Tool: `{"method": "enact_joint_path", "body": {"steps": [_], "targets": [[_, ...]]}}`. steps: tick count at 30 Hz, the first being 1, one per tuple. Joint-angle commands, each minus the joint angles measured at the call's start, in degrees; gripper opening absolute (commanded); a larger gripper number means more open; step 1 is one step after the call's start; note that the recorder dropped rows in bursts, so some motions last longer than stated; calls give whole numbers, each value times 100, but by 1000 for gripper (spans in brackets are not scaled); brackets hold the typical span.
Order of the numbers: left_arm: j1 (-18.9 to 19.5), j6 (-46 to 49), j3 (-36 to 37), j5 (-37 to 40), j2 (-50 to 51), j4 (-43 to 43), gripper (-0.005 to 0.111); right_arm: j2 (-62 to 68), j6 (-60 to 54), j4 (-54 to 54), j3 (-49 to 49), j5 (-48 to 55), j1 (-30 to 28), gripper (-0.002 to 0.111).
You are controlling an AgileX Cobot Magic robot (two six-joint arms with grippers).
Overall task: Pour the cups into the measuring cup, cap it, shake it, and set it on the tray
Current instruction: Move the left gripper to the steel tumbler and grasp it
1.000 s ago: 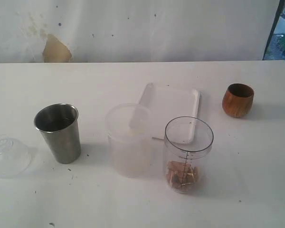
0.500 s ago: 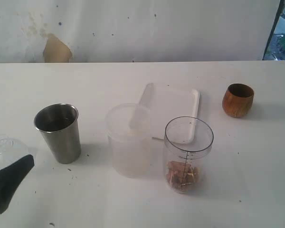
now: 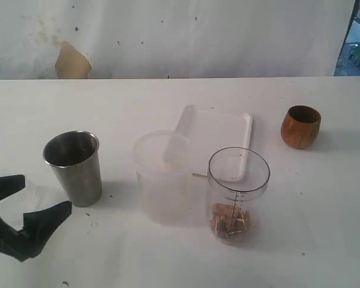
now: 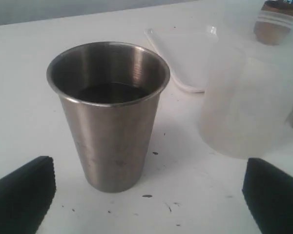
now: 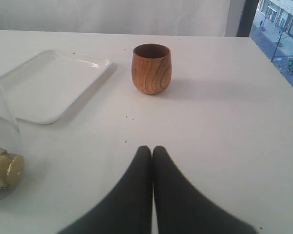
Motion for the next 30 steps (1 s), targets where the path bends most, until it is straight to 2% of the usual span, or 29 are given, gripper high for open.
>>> {"method": "enact_joint_path", "body": {"steps": [1,14,18,30], "targets": [[-25,207,-469,-179,958,-116,105,-27,16,1,33,-17,-13,0],[-25,767,-1527,-980,2972,-177,105,-27,16,1,33,-17,-13,0],[-25,998,-1722,-1362,3216,-203,105,-27,16,1,33,-17,-13,0],[-25,854,-2117,-1283,3312,136,105,-27,16,1,33,-17,-13,0]]}}
